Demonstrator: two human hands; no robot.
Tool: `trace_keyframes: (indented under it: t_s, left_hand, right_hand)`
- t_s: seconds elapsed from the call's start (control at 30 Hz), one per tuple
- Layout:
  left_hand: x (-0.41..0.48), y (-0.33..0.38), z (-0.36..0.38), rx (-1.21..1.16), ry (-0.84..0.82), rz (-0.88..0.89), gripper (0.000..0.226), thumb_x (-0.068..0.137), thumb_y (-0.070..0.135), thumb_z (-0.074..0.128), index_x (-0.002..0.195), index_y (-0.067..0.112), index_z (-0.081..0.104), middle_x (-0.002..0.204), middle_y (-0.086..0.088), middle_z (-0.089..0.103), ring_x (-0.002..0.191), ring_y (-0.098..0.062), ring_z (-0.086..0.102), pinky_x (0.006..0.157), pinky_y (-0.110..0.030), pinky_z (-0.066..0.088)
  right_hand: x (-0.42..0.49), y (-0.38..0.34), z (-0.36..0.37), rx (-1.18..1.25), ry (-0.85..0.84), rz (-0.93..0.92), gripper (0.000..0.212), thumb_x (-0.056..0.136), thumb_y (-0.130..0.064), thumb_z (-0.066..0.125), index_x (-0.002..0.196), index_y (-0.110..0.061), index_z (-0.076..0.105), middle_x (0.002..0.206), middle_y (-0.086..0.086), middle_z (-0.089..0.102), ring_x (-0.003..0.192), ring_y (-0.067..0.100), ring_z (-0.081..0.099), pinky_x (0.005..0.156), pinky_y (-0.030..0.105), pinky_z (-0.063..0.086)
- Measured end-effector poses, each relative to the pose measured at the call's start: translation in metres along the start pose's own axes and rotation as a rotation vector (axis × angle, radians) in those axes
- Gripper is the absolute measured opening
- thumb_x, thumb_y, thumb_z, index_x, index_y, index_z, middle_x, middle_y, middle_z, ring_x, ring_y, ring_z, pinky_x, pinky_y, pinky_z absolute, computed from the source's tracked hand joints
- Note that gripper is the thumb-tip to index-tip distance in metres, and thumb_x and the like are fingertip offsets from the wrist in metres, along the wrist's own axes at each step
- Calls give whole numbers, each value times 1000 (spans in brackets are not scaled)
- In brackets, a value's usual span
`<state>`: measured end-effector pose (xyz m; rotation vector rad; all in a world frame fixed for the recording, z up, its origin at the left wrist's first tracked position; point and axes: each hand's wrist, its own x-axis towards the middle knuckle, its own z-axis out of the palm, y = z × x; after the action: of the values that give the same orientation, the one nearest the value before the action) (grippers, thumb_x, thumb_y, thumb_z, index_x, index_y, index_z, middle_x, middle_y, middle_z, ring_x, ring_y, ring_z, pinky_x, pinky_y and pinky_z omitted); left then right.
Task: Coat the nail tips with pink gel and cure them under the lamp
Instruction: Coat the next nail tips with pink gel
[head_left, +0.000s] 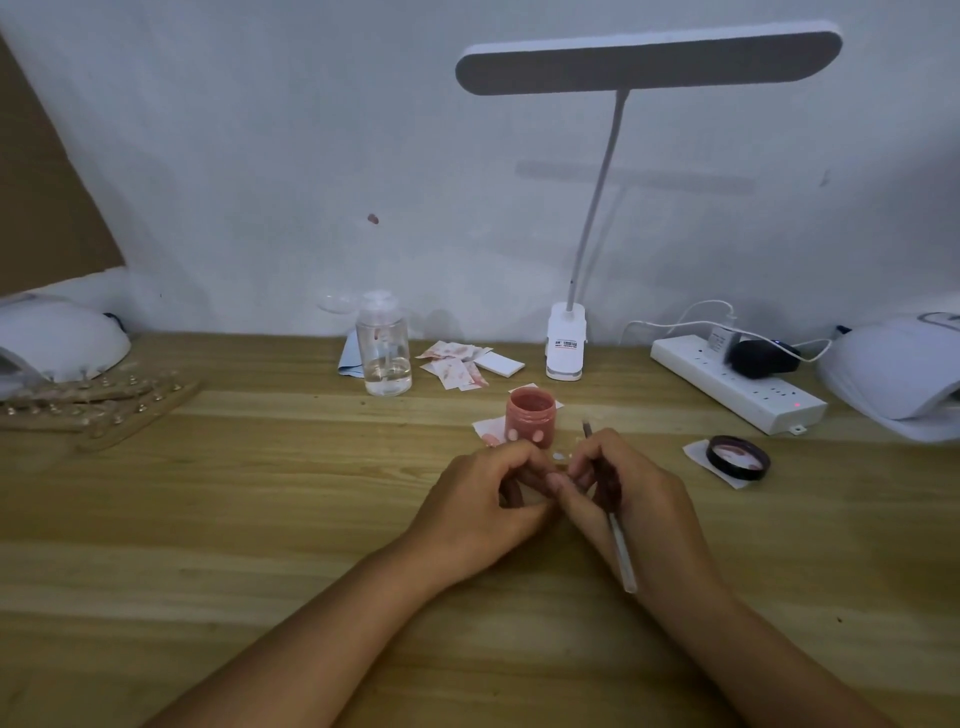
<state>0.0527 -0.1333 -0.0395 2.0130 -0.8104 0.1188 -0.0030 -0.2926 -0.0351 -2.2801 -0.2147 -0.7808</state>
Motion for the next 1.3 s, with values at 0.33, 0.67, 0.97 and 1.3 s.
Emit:
trace_keyframes:
  t_s: [0.33,0.67,0.97,1.3]
  left_hand:
    - [0,-3,0,226,36,-55,16,79,37,67,93,43,62,88,34,63,68,2,55,61,-24,42]
    - [2,-5,0,226,29,-133,13,81,37,75,78,45,66,82,29,66,65,3,53,61,-23,40]
    - [5,-7,1,215,26,-148,24,80,36,76,68,51,61,73,29,63,65,4,54,62,-22,38]
    - [5,-6,0,177,25,-143,25,79,34,77,69,50,62,80,27,68,64,4,53,63,-24,40]
  right_hand:
    - [11,-13,-12,618,153,445,16,97,-29,50,103,-15,55,85,8,70,61,8,57,57,19,50]
    - [9,-14,-13,664,42,505,21,91,-8,63,90,8,51,60,13,61,43,9,48,41,18,40]
    - [8,-16,-11,519,-13,467,18,87,0,63,79,8,49,61,13,61,48,12,46,46,21,39]
    - [9,-14,-9,484,4,456,17,86,3,62,78,10,48,60,16,58,45,7,45,45,18,38]
